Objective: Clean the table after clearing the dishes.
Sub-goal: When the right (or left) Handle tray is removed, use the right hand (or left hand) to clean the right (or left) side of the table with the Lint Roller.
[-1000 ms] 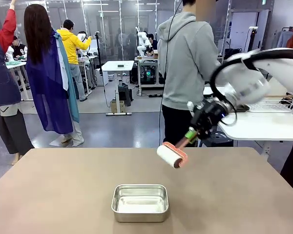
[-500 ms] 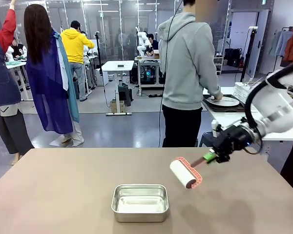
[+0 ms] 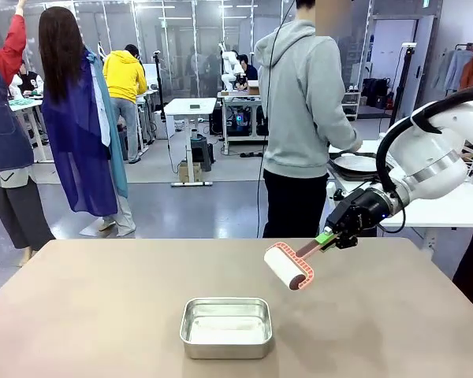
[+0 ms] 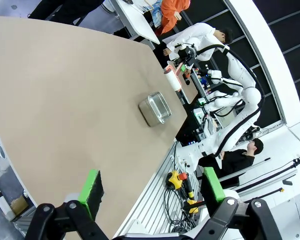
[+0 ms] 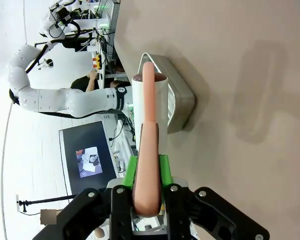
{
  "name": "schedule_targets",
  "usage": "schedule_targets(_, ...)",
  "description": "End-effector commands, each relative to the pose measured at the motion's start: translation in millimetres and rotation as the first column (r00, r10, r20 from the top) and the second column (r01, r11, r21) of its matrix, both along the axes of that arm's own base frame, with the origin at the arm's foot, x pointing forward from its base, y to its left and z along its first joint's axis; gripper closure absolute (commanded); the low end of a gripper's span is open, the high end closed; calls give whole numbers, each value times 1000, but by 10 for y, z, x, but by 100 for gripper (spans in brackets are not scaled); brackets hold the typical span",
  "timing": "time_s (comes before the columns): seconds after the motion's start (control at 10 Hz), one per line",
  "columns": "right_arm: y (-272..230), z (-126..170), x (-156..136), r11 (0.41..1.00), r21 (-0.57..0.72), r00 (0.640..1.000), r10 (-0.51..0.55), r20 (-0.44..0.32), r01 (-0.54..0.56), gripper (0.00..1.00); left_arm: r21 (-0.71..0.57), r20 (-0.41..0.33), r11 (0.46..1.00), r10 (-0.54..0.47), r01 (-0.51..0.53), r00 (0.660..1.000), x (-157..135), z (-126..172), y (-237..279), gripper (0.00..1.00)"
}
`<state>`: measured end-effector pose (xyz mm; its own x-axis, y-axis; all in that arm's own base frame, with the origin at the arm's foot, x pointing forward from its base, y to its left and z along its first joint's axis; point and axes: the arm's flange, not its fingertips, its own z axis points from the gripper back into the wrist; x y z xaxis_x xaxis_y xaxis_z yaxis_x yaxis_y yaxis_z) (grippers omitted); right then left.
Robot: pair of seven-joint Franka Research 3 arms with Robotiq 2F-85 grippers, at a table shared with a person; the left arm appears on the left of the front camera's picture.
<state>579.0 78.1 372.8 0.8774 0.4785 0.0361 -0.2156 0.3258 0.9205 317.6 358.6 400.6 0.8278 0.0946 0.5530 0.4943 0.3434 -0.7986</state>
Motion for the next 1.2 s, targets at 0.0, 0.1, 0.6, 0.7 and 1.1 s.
schedule_targets(0.0,252,68,-131,966,-146,974,-196,115,211,79,-1,-4,1000,4,-4,1000,-59,18,-42,0)
schedule_targets(0.1,319,-41,-256,953,-162,964,-239,121,256,79,-1,-4,1000,4,-4,1000,-59,18,-42,0)
schedule_targets(0.6,447,-48,-590,888,-206,911,-387,145,410,79,-1,-4,1000,4,-4,1000,-59,18,-42,0)
schedule_targets(0.7,523,-24,-579,848,-238,878,-434,201,474,79,-1,-4,1000,4,-4,1000,-59,18,-42,0)
schedule_targets(1.1,597,-167,-271,771,-367,851,-503,149,520,79,-1,-4,1000,4,-4,1000,-59,18,-42,0)
